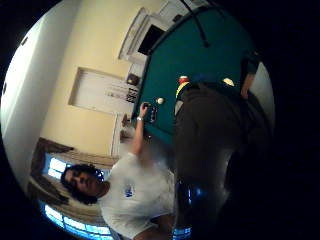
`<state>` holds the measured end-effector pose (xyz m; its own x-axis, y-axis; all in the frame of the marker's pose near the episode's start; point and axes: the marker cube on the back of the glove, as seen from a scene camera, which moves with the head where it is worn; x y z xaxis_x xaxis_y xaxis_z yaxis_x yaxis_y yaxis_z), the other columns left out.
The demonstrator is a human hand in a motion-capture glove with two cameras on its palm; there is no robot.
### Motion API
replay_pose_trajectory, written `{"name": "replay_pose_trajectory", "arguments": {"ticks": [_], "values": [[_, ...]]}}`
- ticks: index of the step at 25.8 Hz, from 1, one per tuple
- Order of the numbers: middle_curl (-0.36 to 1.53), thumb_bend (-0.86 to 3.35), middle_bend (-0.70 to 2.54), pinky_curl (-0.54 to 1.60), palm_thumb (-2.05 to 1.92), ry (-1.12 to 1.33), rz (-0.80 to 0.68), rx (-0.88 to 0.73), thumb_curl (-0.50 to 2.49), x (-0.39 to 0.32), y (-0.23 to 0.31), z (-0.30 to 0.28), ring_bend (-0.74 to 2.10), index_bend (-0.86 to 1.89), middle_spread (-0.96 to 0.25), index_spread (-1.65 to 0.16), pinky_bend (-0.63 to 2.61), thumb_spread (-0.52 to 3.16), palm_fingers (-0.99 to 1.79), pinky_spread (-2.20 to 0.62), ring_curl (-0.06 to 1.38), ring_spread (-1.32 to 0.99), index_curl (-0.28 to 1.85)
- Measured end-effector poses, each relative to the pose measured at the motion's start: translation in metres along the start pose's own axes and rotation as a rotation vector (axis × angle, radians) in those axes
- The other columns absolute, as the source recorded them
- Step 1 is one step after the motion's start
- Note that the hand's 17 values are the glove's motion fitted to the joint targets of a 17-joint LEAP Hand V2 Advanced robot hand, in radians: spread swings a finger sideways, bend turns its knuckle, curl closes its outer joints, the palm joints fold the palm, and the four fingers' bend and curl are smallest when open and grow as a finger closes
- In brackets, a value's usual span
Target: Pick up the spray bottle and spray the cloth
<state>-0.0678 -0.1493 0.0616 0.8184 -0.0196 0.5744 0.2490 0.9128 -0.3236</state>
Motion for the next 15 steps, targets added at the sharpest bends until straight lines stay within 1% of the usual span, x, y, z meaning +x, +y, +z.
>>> {"name": "replay_pose_trajectory", "arguments": {"ticks": [4, 7, 10, 15], "values": [[0.58, -0.03, 0.62, 0.44, 0.93, 0.133, 0.015, -0.077, 0.77, -0.010, -0.014, -0.010, 0.72, 0.45, -0.21, -0.26, 0.46, 0.29, 1.38, -0.32, 0.50, -0.20, 0.60], [0.58, -0.03, 0.62, 0.44, 0.93, 0.222, 0.029, -0.163, 0.78, -0.018, -0.028, -0.007, 0.72, 0.45, -0.21, -0.26, 0.47, 0.29, 1.38, -0.32, 0.50, -0.20, 0.60], [0.58, -0.03, 0.62, 0.44, 0.92, 0.318, 0.051, -0.284, 0.78, -0.023, -0.041, 0.010, 0.72, 0.45, -0.21, -0.26, 0.47, 0.29, 1.38, -0.32, 0.50, -0.20, 0.61], [0.58, -0.03, 0.63, 0.44, 0.92, 0.483, 0.073, -0.471, 0.79, -0.027, -0.055, 0.053, 0.72, 0.44, -0.21, -0.26, 0.47, 0.29, 1.37, -0.32, 0.49, -0.20, 0.61]]}}
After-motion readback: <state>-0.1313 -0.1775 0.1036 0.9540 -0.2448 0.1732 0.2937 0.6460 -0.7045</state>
